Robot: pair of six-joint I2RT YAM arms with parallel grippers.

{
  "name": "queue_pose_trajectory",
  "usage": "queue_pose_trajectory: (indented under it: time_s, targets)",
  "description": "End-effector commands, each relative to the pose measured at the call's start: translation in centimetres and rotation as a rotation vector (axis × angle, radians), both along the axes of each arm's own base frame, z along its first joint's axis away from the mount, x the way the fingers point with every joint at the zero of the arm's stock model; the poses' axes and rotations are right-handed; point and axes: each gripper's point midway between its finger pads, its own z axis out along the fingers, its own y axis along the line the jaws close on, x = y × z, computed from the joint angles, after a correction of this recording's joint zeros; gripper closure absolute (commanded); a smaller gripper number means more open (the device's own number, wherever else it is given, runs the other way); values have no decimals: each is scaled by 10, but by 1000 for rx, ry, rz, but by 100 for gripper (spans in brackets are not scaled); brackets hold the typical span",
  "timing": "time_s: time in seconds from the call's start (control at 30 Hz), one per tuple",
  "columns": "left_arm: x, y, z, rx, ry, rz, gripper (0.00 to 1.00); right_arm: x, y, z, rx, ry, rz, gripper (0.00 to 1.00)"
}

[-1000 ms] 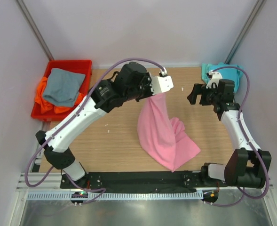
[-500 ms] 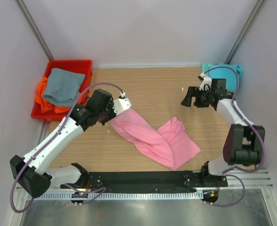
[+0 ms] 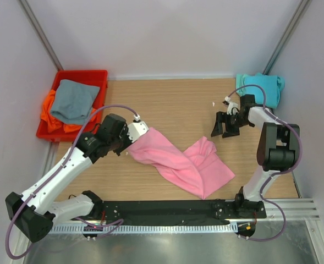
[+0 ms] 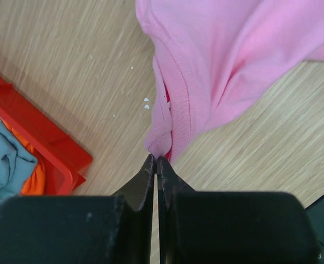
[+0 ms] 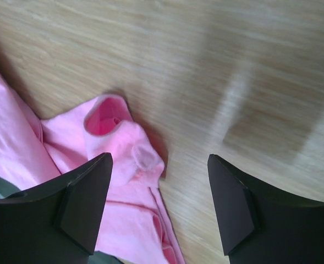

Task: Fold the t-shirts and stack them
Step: Flatten the tshirt out

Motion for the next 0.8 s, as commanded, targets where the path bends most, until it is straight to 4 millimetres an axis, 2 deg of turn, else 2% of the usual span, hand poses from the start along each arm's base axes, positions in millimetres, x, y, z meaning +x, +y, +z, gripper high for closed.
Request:
queue_pose_trajectory:
  time_s: [0.0, 0.17, 0.27, 0.4, 0.5, 0.63, 0.77]
  targets:
    - [10, 0, 13, -53, -56, 41, 98, -24, 5, 16, 22, -5, 89, 24]
    - [9, -1, 14, -66, -53, 44, 97, -49, 12, 15, 61, 66, 142, 30]
    - [11, -1, 16, -76, -54, 48, 96, -57, 16, 7, 101, 142, 158, 39]
    - [12, -1, 17, -80, -56, 51, 96, -67, 24, 2, 170, 209, 189, 39]
    - [13, -1, 18, -84, -56, 54, 95, -68, 25, -6, 176, 224, 193, 39]
    - [14, -3, 17, -92, -50, 53, 95, -56, 22, -16, 163, 211, 188, 40]
    - [14, -2, 16, -94, -51, 60, 95, -46, 22, -22, 166, 209, 186, 51]
